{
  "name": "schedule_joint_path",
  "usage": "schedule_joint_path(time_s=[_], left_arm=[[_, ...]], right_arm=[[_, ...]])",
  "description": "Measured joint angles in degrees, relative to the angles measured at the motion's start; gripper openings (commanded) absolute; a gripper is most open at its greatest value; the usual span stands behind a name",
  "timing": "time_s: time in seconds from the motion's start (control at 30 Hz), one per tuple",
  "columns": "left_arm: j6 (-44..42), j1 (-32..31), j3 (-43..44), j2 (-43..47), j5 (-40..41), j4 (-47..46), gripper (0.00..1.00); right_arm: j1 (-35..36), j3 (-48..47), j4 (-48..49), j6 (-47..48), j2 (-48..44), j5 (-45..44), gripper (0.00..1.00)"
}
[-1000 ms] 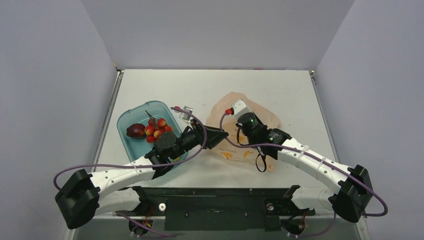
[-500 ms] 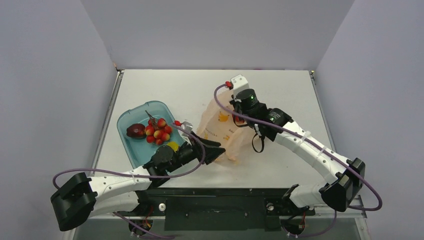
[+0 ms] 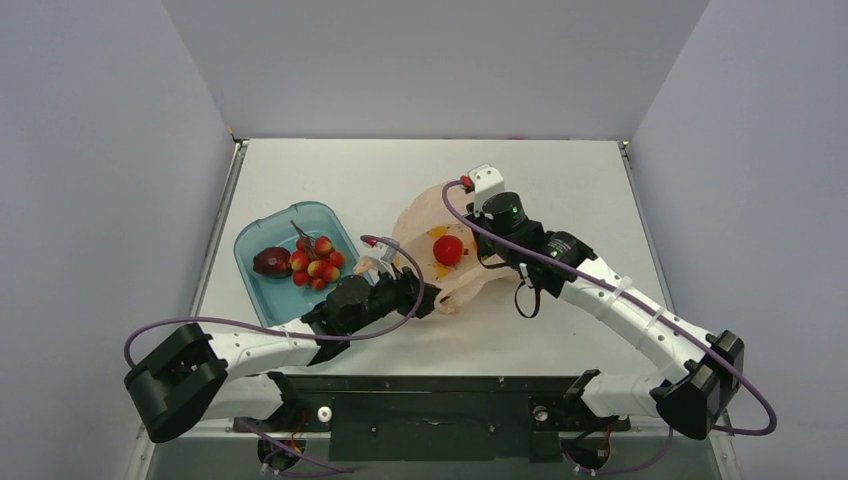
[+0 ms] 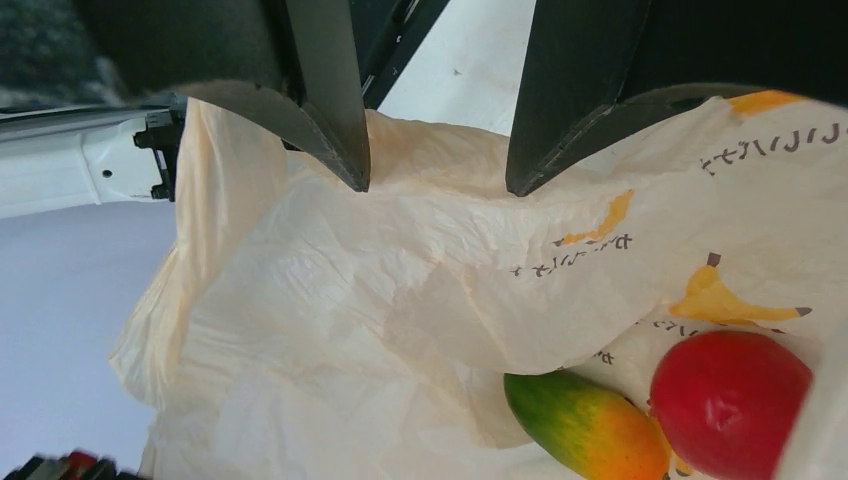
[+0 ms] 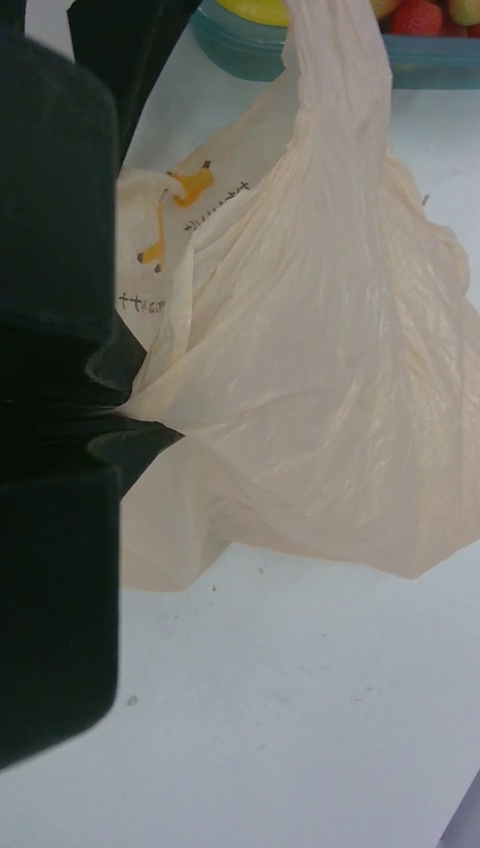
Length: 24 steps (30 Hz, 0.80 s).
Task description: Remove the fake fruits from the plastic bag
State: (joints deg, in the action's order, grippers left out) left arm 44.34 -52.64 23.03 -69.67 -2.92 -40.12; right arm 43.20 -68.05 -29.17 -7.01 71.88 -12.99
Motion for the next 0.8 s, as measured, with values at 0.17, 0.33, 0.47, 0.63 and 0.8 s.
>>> schedule_joint_path(time_s=[0.17,0.33,0.47,0.63,0.8], left_arm=[[0.5,2.0,0.0,0.3,-2.2,-1.0,0.58],[0.7,4.3,-0.7,4.3,-6.8,-2.6,0.61],[-0.3,4.9,-0.7,8.9,-11.5,-1.6,0.59],[-1.2,4.9,2.3,8.9,-10.7,3.4,0.43],[-1.3,4.9,5.4,0.2,-6.9,4.0,0.36]], right_arm=[[0.0,3.5,0.0,2.3,-1.4,1.0,0.00],[0.0,5.6,0.1,3.4,-3.5,2.8,0.00],[-0.5,5.4,0.9,3.0,-3.3,3.7,0.00],[-0.9,4.1,1.0,1.9,-2.6,6.3,0.00],[-1.2,3.6,1.5,0.6,-2.7,8.2,0.00]])
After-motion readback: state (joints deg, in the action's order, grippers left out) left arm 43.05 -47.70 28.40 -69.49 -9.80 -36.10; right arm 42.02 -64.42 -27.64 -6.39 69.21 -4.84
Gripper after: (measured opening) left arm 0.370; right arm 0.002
